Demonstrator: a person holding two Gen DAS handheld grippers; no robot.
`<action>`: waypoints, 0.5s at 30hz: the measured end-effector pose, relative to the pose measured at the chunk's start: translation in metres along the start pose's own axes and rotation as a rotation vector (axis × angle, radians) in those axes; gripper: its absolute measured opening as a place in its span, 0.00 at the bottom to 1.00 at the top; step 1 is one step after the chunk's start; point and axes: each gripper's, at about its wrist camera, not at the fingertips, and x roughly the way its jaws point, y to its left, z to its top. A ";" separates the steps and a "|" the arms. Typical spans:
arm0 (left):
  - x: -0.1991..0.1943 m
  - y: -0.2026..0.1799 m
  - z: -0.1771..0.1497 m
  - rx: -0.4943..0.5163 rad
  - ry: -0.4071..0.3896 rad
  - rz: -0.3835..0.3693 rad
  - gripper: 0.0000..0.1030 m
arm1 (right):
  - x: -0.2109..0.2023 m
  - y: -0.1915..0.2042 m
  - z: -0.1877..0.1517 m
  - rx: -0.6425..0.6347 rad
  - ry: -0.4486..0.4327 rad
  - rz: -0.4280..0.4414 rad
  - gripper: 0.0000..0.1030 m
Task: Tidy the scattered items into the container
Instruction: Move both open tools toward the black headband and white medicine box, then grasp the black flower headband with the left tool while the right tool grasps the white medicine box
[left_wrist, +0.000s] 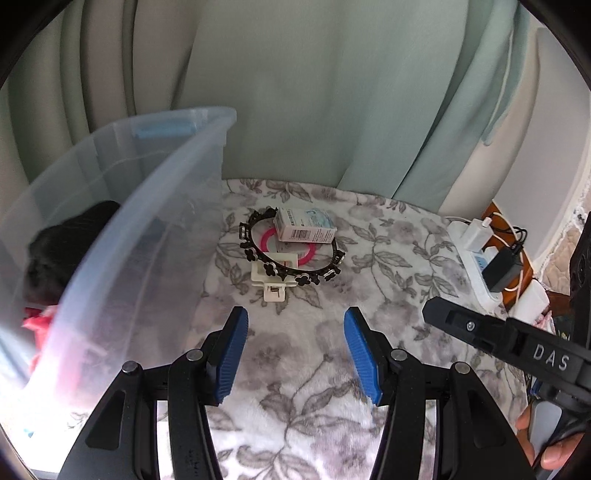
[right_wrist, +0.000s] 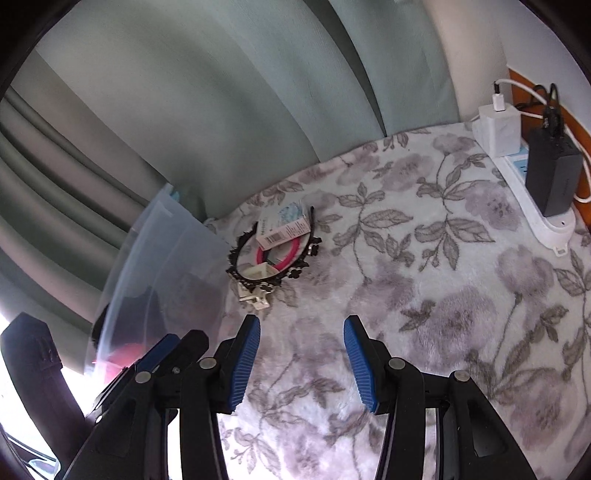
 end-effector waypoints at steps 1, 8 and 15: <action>0.006 0.000 0.001 -0.002 0.003 0.001 0.54 | 0.004 -0.001 0.002 -0.002 0.007 -0.004 0.50; 0.041 0.004 0.011 -0.040 0.020 -0.007 0.54 | 0.027 -0.003 0.017 -0.048 0.034 -0.027 0.50; 0.072 0.007 0.030 -0.081 0.010 0.040 0.54 | 0.052 0.004 0.036 -0.099 0.044 -0.034 0.50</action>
